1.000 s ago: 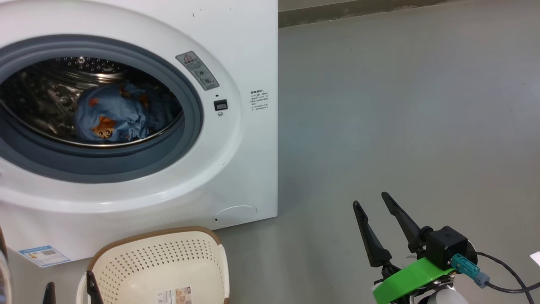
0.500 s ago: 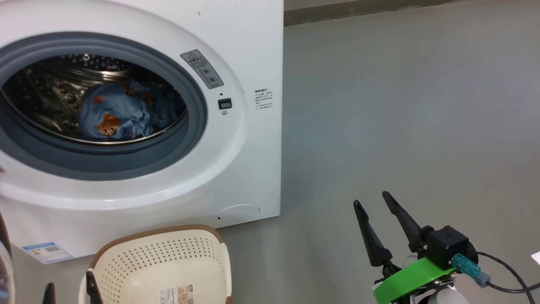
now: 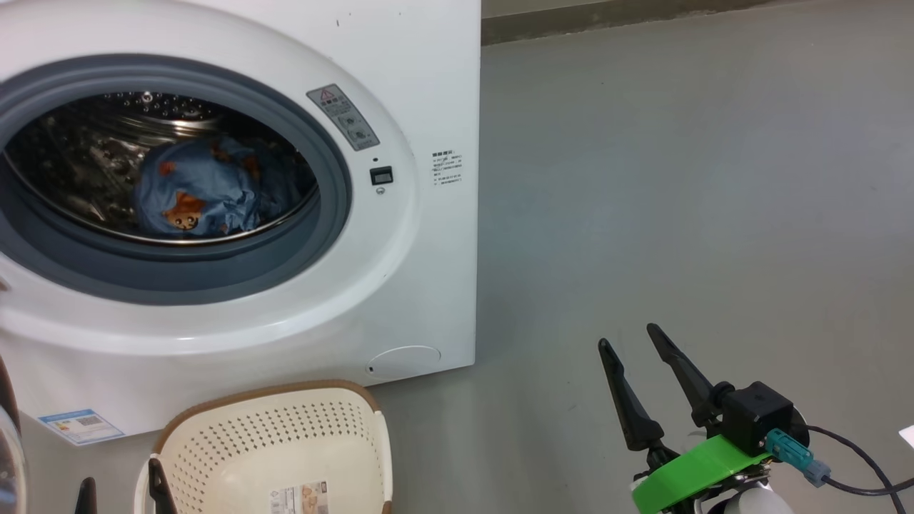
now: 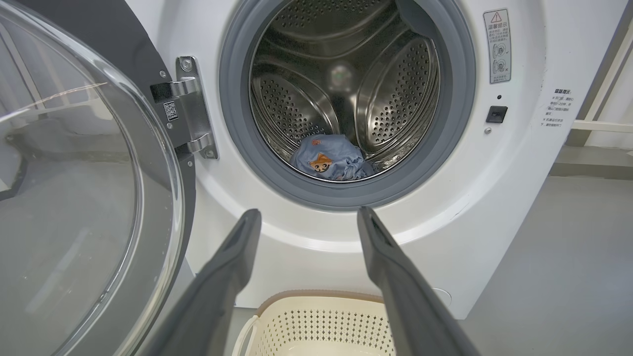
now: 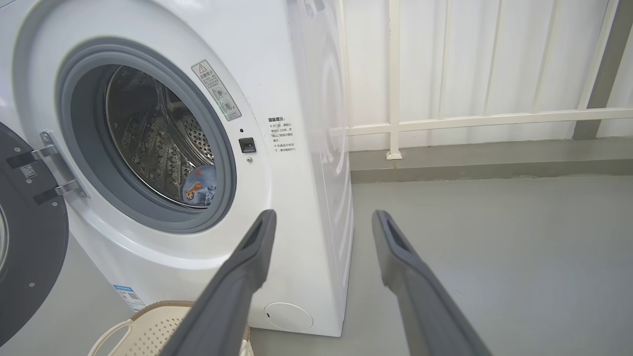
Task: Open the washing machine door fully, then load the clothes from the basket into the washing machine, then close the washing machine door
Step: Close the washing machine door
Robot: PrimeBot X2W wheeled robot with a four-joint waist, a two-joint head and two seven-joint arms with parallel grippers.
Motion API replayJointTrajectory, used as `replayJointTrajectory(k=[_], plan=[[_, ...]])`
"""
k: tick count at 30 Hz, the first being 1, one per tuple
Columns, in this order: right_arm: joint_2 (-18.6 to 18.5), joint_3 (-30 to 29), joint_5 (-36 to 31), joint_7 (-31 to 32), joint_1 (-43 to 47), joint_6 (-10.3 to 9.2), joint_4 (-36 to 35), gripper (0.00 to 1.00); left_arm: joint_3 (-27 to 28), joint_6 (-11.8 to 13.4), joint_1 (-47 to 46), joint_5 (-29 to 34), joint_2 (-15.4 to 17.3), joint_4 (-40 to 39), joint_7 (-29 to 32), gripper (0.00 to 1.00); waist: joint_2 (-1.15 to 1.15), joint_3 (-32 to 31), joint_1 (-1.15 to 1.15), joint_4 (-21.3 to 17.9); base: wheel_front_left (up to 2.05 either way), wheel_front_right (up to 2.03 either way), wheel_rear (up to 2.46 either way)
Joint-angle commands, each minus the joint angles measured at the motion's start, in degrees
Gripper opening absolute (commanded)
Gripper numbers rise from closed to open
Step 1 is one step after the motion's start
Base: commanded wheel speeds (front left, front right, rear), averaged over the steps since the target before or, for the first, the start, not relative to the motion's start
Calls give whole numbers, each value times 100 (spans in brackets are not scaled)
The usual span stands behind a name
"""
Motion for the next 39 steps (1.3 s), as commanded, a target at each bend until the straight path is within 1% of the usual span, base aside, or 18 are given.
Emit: replayJointTrajectory(k=[1, 10, 17, 21, 26, 39], plan=[[29, 149, -71, -27, -22, 16, -140, 100, 157, 12, -78, -39, 68, -169, -30, 100, 0, 3, 0, 2, 0, 0, 0], [29, 170, -28, -27, -27, 16, -112, 100, 153, 63, -81, 32, 68, -179, -30, 100, 0, 11, 0, -3, -45, 45, 0], [29, 155, -28, -27, -28, 16, -101, 100, 111, 70, -102, 52, 68, -187, -30, 100, 0, 37, 0, -16, -151, 151, 0], [29, 151, -32, -27, -19, 16, -89, 100, 88, 8, -111, 54, 68, -196, -30, 100, 0, 31, 0, -6, -178, 178, 0], [29, 141, -48, -27, -10, 16, -86, 100, 90, 22, -102, 59, 68, -163, -30, 100, 0, 4, 0, 16, -117, 117, 0], [29, 145, -38, -27, -24, 16, -79, 100, 97, 12, -120, 103, 67, -181, -30, 100, 0, -7, 0, 31, -19, 19, 0]])
